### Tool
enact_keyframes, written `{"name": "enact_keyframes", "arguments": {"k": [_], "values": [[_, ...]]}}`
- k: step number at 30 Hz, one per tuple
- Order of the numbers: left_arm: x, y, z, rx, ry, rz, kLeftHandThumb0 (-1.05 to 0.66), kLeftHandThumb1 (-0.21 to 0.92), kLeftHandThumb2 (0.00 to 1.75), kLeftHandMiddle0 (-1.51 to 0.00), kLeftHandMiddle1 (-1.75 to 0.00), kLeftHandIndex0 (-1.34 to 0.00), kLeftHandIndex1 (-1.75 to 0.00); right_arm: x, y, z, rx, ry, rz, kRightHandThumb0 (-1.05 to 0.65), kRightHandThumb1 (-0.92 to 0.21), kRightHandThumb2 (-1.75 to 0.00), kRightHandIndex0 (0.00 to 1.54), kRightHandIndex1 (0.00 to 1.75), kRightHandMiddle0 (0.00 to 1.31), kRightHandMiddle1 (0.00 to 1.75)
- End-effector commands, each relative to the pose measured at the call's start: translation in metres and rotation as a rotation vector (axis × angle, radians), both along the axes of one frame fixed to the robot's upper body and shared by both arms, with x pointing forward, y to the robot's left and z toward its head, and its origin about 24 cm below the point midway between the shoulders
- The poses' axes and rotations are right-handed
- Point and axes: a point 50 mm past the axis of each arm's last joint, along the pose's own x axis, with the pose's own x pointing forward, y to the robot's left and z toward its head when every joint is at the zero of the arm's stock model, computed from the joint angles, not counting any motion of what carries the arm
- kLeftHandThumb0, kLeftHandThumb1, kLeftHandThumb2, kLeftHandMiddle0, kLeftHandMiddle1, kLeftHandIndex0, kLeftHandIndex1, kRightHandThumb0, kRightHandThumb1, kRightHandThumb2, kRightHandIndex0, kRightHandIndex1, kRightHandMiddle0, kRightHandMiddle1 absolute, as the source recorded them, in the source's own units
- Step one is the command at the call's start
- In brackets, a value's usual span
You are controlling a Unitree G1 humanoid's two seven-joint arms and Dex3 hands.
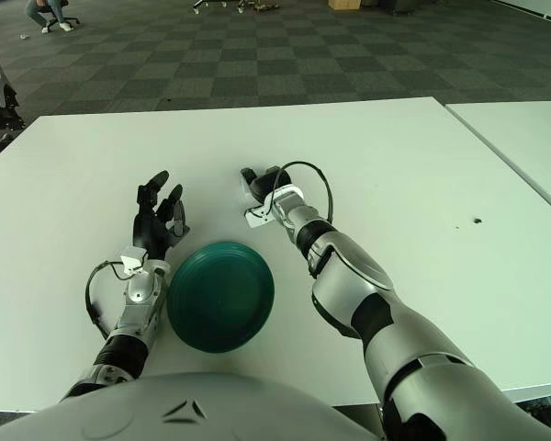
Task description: Put the charger into the plate.
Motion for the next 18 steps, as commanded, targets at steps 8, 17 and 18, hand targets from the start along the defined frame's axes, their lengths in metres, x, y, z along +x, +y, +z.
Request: {"name": "enact_keyframes", "arguments": {"k": [8, 17, 18], "values": [[-0.08, -0.047, -0.056, -0.2, 0.331, 0.099, -0.66, 0.92, 0.84, -0.51, -0.23, 0.0, -0.83, -0.112, -0.07, -0.12, -0.256, 0.497, -0.156, -0.53, -0.69, -0.8, 0.47, 1.62, 0.35, 1.71], [-0.084, -0.046, -0.055, -0.188, 0.337, 0.112, -0.65, 0.92, 0.85, -0.34, -0.61, 0.0, -0.84, -0.101, -0.061, -0.112, -0.166, 0.421, -0.137, -0.42, -0.54, -1.01, 0.7, 1.74, 0.45, 1.73], [-0.084, -0.045, -0.055, -0.188, 0.338, 0.114, -0.65, 0.92, 0.85, -0.34, -0.62, 0.0, -0.84, -0.101, -0.062, -0.112, -0.167, 0.42, -0.132, -0.42, -0.54, -1.02, 0.72, 1.74, 0.45, 1.73]]}}
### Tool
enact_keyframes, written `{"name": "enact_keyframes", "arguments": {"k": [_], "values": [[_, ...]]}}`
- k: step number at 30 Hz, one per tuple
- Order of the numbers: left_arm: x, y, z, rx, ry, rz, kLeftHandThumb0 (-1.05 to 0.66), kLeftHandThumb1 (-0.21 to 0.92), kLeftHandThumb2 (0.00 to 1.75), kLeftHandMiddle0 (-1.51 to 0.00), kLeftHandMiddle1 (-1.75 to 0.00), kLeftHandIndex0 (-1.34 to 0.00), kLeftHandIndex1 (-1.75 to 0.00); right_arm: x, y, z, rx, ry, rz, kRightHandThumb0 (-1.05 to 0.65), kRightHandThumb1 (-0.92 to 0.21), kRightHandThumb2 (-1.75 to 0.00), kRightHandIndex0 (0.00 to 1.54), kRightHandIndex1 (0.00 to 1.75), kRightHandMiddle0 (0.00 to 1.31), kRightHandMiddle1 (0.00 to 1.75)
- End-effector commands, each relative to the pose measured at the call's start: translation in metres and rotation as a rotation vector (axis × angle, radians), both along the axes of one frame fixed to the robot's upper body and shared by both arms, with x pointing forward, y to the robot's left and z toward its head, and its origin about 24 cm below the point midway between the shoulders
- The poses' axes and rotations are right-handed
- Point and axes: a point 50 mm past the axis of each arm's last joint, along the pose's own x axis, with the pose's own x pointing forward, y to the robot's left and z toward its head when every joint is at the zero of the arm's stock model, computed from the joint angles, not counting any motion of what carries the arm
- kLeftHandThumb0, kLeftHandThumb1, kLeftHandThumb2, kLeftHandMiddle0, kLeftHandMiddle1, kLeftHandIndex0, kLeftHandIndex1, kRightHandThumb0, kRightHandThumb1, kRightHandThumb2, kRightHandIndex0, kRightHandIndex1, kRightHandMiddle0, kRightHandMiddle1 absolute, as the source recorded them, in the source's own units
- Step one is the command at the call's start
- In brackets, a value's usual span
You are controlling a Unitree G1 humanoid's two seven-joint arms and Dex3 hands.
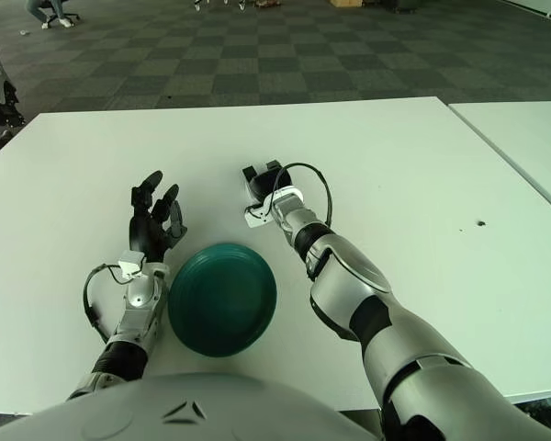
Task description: Put the charger into the plate.
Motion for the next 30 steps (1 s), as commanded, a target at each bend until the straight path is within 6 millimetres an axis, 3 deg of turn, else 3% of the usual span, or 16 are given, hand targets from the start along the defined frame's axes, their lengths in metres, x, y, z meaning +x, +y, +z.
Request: {"name": "enact_keyframes", "arguments": {"k": [1, 11, 26, 30], "values": [[-0.077, -0.043, -0.061, -0.193, 0.364, 0.078, -0.65, 0.92, 0.85, -0.34, -0.63, 0.0, -0.84, -0.1, -0.062, -0.112, -0.199, 0.519, -0.115, -0.42, -0.53, -1.02, 0.75, 1.74, 0.46, 1.72], [-0.077, -0.037, -0.061, -0.188, 0.359, 0.093, -0.66, 0.92, 0.84, -0.36, -0.69, 0.0, -0.89, -0.1, -0.059, -0.11, -0.169, 0.497, -0.065, -0.43, -0.5, -1.07, 0.94, 1.75, 0.48, 1.73], [-0.075, -0.025, -0.062, -0.148, 0.374, 0.096, -0.69, 0.92, 0.87, -0.33, -0.71, 0.0, -0.86, -0.098, -0.053, -0.108, -0.1, 0.462, -0.067, -0.43, -0.48, -1.1, 1.06, 1.75, 0.48, 1.75], [-0.073, -0.023, -0.062, -0.141, 0.378, 0.089, -0.7, 0.92, 0.87, -0.33, -0.72, 0.0, -0.86, -0.086, -0.05, -0.099, -0.048, 0.436, -0.086, -0.43, -0.49, -1.09, 1.08, 1.75, 0.48, 1.75]]}}
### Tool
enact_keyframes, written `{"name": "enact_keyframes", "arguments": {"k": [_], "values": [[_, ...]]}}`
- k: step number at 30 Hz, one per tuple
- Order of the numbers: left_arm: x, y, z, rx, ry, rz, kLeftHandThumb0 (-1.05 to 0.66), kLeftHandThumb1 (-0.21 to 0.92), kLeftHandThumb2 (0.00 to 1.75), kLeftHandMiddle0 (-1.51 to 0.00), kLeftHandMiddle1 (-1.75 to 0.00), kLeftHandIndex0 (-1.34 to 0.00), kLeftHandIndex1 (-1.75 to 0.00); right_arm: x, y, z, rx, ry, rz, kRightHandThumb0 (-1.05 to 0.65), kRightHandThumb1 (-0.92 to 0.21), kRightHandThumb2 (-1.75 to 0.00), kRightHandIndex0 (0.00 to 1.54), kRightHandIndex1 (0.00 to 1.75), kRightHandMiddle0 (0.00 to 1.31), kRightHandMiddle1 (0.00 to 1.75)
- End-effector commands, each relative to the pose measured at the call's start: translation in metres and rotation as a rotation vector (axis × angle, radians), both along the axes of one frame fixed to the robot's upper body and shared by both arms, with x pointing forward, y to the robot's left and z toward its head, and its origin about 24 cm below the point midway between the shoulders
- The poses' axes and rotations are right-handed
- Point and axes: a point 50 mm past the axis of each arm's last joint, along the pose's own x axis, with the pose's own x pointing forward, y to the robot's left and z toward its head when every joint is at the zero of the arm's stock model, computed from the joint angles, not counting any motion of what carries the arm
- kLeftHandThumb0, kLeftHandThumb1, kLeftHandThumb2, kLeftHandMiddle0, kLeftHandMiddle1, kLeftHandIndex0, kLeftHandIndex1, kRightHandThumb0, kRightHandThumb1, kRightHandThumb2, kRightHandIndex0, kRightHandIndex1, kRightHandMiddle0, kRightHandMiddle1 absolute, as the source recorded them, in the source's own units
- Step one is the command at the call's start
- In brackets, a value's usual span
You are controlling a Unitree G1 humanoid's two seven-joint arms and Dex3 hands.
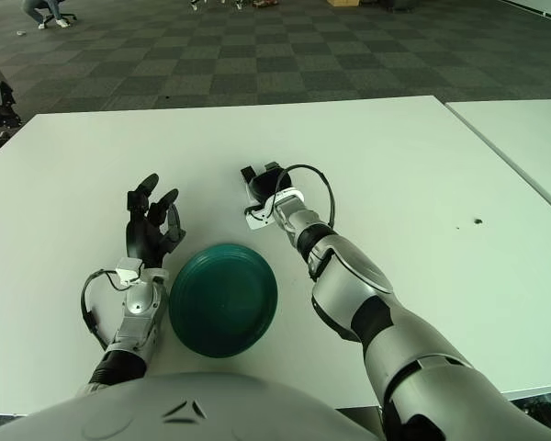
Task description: Put the charger into the plate.
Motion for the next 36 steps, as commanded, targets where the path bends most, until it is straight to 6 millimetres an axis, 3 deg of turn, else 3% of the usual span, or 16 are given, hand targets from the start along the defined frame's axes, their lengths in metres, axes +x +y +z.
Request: {"name": "enact_keyframes", "arguments": {"k": [1, 7, 12, 17, 20, 26, 36], "values": [[-0.064, -0.024, -0.063, -0.136, 0.374, 0.062, -0.71, 0.92, 0.87, -0.33, -0.72, 0.0, -0.86, -0.081, -0.048, -0.095, -0.095, 0.445, -0.121, -0.43, -0.49, -1.09, 1.08, 1.75, 0.48, 1.75], [-0.064, -0.02, -0.065, -0.123, 0.383, 0.056, -0.71, 0.92, 0.87, -0.33, -0.73, 0.0, -0.86, -0.045, -0.043, -0.063, 0.052, 0.345, -0.156, -0.43, -0.47, -1.11, 1.12, 1.75, 0.49, 1.75], [-0.063, -0.017, -0.066, -0.113, 0.395, 0.055, -0.71, 0.92, 0.87, -0.31, -0.74, 0.0, -0.85, -0.009, -0.04, -0.017, 0.218, 0.229, -0.091, -0.44, -0.45, -1.14, 1.13, 1.75, 0.51, 1.75], [-0.06, -0.016, -0.066, -0.114, 0.406, 0.057, -0.71, 0.92, 0.88, -0.3, -0.74, 0.0, -0.85, 0.009, -0.031, 0.033, 0.403, 0.082, 0.084, -0.46, -0.4, -1.21, 1.1, 1.75, 0.55, 1.75], [-0.056, -0.017, -0.065, -0.124, 0.41, 0.045, -0.7, 0.92, 0.88, -0.3, -0.75, 0.0, -0.84, 0.004, -0.027, 0.064, 0.521, 0.0, 0.234, -0.46, -0.38, -1.24, 1.1, 1.75, 0.57, 1.75], [-0.053, -0.015, -0.064, -0.11, 0.418, 0.034, -0.69, 0.92, 0.88, -0.3, -0.77, 0.0, -0.8, -0.027, -0.026, 0.093, 0.673, -0.129, 0.484, -0.48, -0.33, -1.29, 1.16, 1.75, 0.6, 1.75], [-0.054, -0.013, -0.065, -0.088, 0.427, 0.034, -0.72, 0.92, 0.88, -0.31, -0.78, 0.0, -0.8, -0.058, -0.011, 0.1, 0.743, -0.175, 0.75, -0.48, -0.31, -1.32, 1.23, 1.75, 0.62, 1.75]]}}
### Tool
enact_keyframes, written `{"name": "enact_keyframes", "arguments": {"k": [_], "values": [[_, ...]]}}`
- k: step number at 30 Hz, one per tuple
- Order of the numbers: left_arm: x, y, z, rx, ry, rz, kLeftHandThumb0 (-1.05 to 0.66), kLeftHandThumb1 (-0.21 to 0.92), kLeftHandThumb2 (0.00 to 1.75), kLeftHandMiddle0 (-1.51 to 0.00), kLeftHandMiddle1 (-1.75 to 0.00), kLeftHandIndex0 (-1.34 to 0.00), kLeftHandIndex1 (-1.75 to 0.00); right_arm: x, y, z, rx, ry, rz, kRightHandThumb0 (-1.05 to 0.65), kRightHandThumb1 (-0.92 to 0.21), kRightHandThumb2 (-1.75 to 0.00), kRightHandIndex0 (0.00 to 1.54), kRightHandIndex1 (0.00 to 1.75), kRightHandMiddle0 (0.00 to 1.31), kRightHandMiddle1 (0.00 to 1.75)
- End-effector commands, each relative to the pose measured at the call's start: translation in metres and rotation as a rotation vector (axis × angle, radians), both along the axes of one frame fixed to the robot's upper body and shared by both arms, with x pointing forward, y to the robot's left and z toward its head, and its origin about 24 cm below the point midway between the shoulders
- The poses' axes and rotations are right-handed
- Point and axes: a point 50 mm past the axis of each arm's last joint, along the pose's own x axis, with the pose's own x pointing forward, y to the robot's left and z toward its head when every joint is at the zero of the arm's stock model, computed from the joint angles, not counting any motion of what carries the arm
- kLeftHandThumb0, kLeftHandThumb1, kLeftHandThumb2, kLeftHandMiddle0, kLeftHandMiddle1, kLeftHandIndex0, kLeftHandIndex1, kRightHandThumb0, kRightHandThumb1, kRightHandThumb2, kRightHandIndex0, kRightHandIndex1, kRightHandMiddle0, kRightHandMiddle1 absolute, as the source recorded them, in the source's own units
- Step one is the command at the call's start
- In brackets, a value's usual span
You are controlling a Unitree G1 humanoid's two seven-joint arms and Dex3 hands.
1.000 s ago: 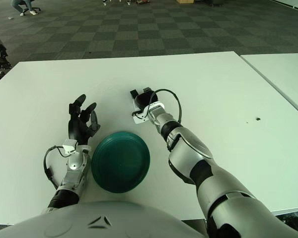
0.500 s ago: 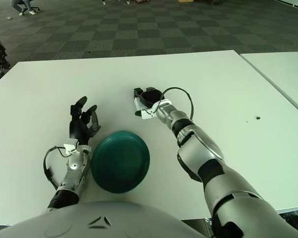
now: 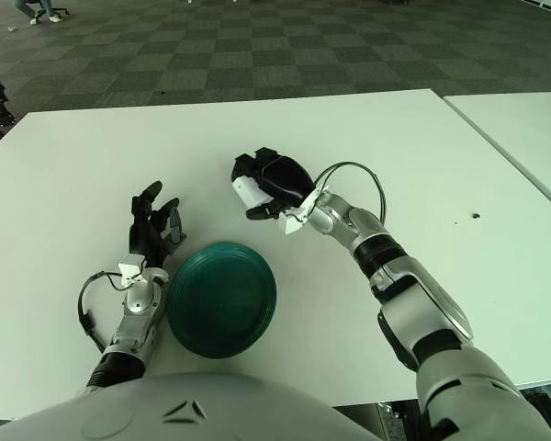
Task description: Put the charger into the plate.
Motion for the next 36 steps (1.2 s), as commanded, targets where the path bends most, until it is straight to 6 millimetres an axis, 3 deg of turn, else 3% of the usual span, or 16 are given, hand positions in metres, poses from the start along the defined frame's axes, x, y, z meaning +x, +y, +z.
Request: {"name": "enact_keyframes", "arguments": {"k": [1, 14, 25, 30, 36], "values": [[-0.054, -0.014, -0.055, -0.078, 0.298, 0.037, -0.72, 0.92, 0.87, -0.3, -0.78, 0.0, -0.8, -0.018, 0.01, 0.015, 0.067, -0.085, 0.181, -0.48, -0.32, -1.32, 1.24, 1.75, 0.61, 1.75], [-0.055, -0.009, -0.058, -0.077, 0.294, 0.02, -0.72, 0.92, 0.84, -0.24, -0.76, 0.0, -0.77, -0.044, 0.019, 0.012, -0.133, -0.018, 0.489, -0.46, -0.36, -1.26, 1.18, 1.75, 0.57, 1.75], [-0.053, -0.012, -0.057, -0.088, 0.301, 0.015, -0.74, 0.92, 0.84, -0.25, -0.74, 0.0, -0.77, -0.064, 0.023, 0.012, -0.371, 0.378, 0.457, -0.45, -0.41, -1.2, 1.18, 1.75, 0.54, 1.75], [-0.052, -0.012, -0.058, -0.104, 0.298, 0.014, -0.73, 0.92, 0.84, -0.24, -0.76, 0.0, -0.8, -0.076, 0.041, 0.013, -0.473, 0.279, 0.516, -0.44, -0.45, -1.15, 1.13, 1.75, 0.51, 1.75], [-0.052, -0.014, -0.059, -0.119, 0.292, 0.007, -0.73, 0.92, 0.85, -0.23, -0.8, 0.0, -0.82, -0.085, 0.042, 0.002, -0.579, 0.169, 0.55, -0.41, -0.55, -1.02, 1.03, 1.75, 0.43, 1.75]]}}
